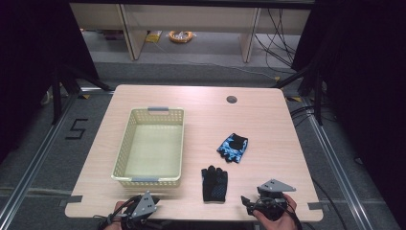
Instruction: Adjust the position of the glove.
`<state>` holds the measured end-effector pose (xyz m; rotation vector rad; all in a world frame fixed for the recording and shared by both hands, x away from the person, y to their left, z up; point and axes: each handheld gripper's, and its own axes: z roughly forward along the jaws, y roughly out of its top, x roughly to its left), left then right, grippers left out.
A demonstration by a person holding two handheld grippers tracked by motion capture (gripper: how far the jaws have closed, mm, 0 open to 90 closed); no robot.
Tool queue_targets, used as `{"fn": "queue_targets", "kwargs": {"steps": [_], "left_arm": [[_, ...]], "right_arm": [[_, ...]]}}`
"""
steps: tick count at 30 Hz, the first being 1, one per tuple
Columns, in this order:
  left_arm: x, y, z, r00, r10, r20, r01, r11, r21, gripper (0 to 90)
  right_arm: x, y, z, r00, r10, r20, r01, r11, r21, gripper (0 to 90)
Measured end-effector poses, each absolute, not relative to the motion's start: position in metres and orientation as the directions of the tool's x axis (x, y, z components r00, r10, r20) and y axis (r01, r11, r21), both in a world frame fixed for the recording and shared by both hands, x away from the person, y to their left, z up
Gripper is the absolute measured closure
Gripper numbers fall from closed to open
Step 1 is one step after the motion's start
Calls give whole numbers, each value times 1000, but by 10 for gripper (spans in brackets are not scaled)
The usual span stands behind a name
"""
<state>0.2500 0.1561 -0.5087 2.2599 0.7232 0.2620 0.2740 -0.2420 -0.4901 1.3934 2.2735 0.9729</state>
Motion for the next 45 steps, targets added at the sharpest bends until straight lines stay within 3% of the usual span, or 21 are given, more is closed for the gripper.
{"fn": "queue_targets", "kwargs": {"steps": [6, 13, 29, 42, 45], "left_arm": [[250, 156, -508, 819, 573, -21, 411, -561, 718, 204], [249, 155, -509, 813, 582, -35, 427, -552, 716, 205], [250, 153, -509, 810, 585, -40, 429, -545, 721, 205], [251, 155, -508, 814, 580, -28, 421, -556, 717, 205], [250, 154, -507, 819, 573, -25, 411, -556, 723, 205]], "right_arm": [[274, -242, -490, -492, 866, 90, 659, 303, 689, 325], [277, -238, -489, -490, 855, 169, 678, 252, 690, 389], [316, -195, -493, -511, 827, 234, 677, 219, 703, 525], [330, -170, -506, -470, 864, 182, 714, 251, 654, 544], [330, -164, -507, -500, 856, 134, 689, 299, 660, 634]]}}
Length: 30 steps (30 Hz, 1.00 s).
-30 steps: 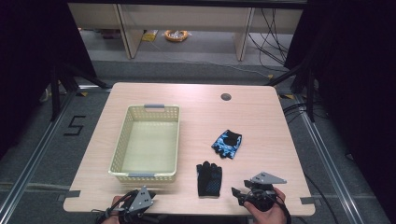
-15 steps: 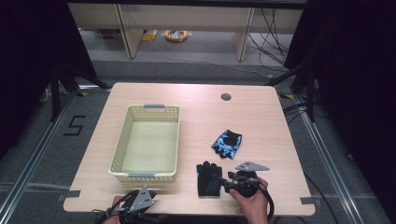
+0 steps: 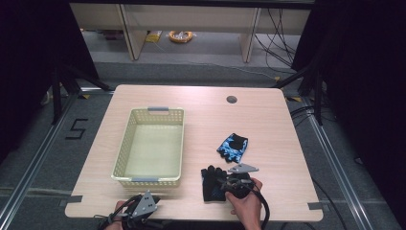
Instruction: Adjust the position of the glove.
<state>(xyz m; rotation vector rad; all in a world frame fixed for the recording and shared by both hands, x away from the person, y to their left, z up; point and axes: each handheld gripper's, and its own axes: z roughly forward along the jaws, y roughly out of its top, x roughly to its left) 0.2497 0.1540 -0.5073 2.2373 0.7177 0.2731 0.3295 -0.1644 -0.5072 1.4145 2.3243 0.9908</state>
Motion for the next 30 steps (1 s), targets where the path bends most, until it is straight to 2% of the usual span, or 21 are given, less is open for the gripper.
{"fn": "queue_targets", "kwargs": {"steps": [2, 4, 5, 6, 9, 16, 22, 24, 28, 30], "left_arm": [[250, 154, -507, 821, 570, -22, 407, -559, 722, 206], [250, 154, -508, 812, 583, -37, 425, -547, 721, 206], [250, 155, -508, 817, 576, -26, 419, -562, 713, 207], [250, 154, -508, 817, 576, -32, 421, -557, 716, 207], [250, 154, -507, 816, 577, -32, 418, -551, 722, 207], [249, 154, -507, 813, 580, -41, 423, -542, 726, 207], [250, 154, -508, 813, 581, -38, 425, -548, 720, 207], [250, 154, -508, 812, 582, -43, 430, -547, 719, 207], [252, 155, -507, 821, 570, -30, 413, -557, 721, 207], [253, 155, -507, 820, 572, -28, 414, -557, 720, 207]], "right_arm": [[329, -164, -509, -531, 838, 127, 671, 324, 667, 730], [330, -165, -509, -548, 831, 97, 647, 348, 678, 753], [331, -167, -509, -567, 818, 93, 629, 357, 690, 844], [333, -169, -509, -601, 796, 78, 591, 377, 713, 867], [332, -170, -506, -604, 791, 96, 610, 380, 695, 879], [329, -172, -485, -675, 734, 79, 527, 405, 747, 883], [316, -172, -449, -801, 598, 13, 393, 510, 765, 883], [317, -173, -447, -815, 579, 3, 377, 527, 762, 883], [326, -179, -443, -882, 471, 12, 335, 608, 720, 883], [327, -180, -443, -881, 472, 27, 349, 611, 711, 883]]}}
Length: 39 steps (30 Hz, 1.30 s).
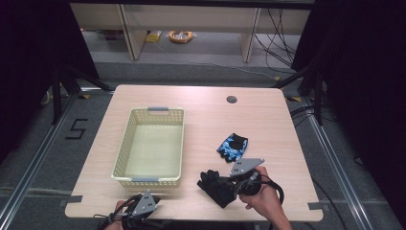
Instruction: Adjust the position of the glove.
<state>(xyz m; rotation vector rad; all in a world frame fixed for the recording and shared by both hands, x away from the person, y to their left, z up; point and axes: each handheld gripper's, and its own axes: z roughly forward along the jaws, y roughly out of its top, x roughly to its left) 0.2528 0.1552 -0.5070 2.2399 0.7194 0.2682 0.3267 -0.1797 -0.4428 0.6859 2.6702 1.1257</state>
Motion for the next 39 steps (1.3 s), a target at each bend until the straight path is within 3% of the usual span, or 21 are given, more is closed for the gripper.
{"fn": "queue_targets", "kwargs": {"steps": [2, 11, 16, 19, 24, 32, 39], "left_arm": [[252, 154, -508, 808, 588, -52, 438, -538, 720, 207], [251, 152, -509, 810, 584, -60, 439, -535, 722, 207], [252, 153, -508, 826, 563, -32, 411, -562, 718, 207], [249, 151, -509, 814, 577, -63, 435, -534, 725, 208], [250, 149, -510, 818, 572, -62, 434, -542, 719, 208], [252, 147, -510, 830, 557, -38, 409, -561, 720, 208], [254, 142, -509, 825, 563, -54, 419, -543, 728, 208]], "right_arm": [[336, -182, -444, -913, 405, 38, 312, 637, 705, 883], [363, -165, -462, -962, 271, 41, 239, 755, 610, 882], [375, -155, -484, -960, 276, 43, 252, 793, 554, 880], [375, -155, -488, -956, 290, 52, 270, 789, 552, 879], [377, -155, -490, -972, 235, -4, 191, 797, 573, 876], [380, -156, -492, -970, 243, 22, 210, 787, 580, 859], [381, -157, -491, -964, 267, 10, 219, 769, 601, 758]]}}
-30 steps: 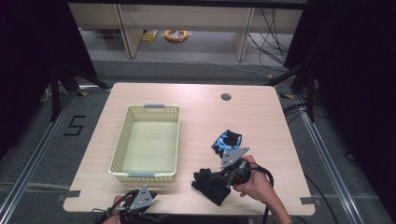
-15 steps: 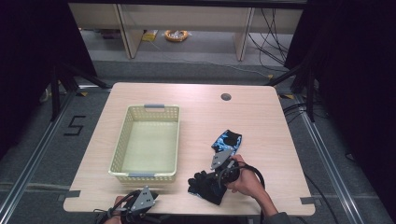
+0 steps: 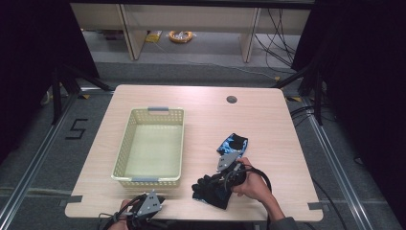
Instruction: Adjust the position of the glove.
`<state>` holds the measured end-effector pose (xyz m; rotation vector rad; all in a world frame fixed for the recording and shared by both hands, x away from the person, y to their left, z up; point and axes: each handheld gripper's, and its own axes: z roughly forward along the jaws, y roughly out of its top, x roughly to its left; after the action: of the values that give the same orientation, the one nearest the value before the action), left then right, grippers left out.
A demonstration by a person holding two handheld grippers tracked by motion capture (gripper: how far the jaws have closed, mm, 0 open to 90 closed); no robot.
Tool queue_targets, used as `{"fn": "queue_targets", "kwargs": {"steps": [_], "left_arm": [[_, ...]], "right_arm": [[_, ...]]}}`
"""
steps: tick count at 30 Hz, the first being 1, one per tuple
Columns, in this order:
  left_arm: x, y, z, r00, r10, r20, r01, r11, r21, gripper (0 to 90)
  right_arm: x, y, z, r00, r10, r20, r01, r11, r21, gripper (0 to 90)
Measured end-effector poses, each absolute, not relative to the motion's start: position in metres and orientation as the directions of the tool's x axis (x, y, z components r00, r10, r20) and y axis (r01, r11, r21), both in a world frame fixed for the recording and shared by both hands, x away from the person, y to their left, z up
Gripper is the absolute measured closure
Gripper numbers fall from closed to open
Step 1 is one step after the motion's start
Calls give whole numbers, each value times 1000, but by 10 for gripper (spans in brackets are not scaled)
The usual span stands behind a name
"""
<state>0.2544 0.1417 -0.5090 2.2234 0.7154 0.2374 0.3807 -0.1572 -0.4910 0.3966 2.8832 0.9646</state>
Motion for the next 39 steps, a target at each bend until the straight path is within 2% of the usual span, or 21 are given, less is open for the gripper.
{"fn": "queue_targets", "kwargs": {"steps": [5, 7, 9, 11, 14, 17, 21, 22, 23, 24, 27, 31, 34, 36, 39], "left_arm": [[261, 136, -508, 827, 560, -43, 408, -546, 732, 209], [263, 133, -507, 830, 556, -44, 405, -546, 734, 209], [265, 128, -504, 835, 549, -42, 394, -541, 743, 213], [265, 125, -503, 834, 550, -42, 390, -534, 750, 213], [268, 120, -501, 842, 538, -30, 376, -547, 748, 220], [272, 113, -499, 852, 523, -29, 364, -551, 751, 229], [278, 105, -498, 855, 518, -15, 351, -557, 753, 230], [281, 104, -497, 866, 500, 15, 322, -580, 748, 230], [280, 101, -498, 856, 517, -21, 352, -552, 756, 232], [283, 101, -497, 863, 505, 6, 330, -574, 749, 233], [285, 96, -498, 857, 514, -18, 348, -554, 756, 236], [290, 93, -499, 867, 497, -4, 332, -573, 750, 255], [289, 88, -500, 862, 505, -35, 356, -557, 750, 252], [289, 86, -499, 867, 498, -7, 338, -578, 743, 250], [288, 84, -499, 867, 499, -10, 340, -577, 743, 249]], "right_arm": [[377, -163, -481, -943, 333, -4, 250, 716, 652, 668], [377, -170, -477, -924, 381, -6, 278, 684, 674, 666], [380, -186, -468, -866, 500, -2, 358, 622, 697, 661], [381, -189, -467, -851, 525, -18, 358, 604, 712, 656], [389, -210, -456, -776, 627, -63, 397, 563, 725, 639], [393, -216, -455, -744, 663, -82, 418, 559, 716, 628], [408, -219, -461, -723, 686, -75, 447, 548, 707, 621], [412, -220, -463, -720, 688, -88, 441, 552, 708, 622], [416, -221, -464, -719, 689, -91, 445, 557, 701, 622], [421, -221, -466, -717, 692, -80, 459, 555, 694, 625], [432, -219, -472, -713, 698, -69, 462, 541, 703, 628], [442, -216, -480, -728, 684, -50, 462, 543, 701, 637], [450, -215, -488, -747, 664, -29, 465, 554, 691, 639], [454, -216, -491, -741, 670, -43, 474, 568, 673, 638], [460, -220, -492, -737, 675, -40, 475, 559, 680, 637]]}}
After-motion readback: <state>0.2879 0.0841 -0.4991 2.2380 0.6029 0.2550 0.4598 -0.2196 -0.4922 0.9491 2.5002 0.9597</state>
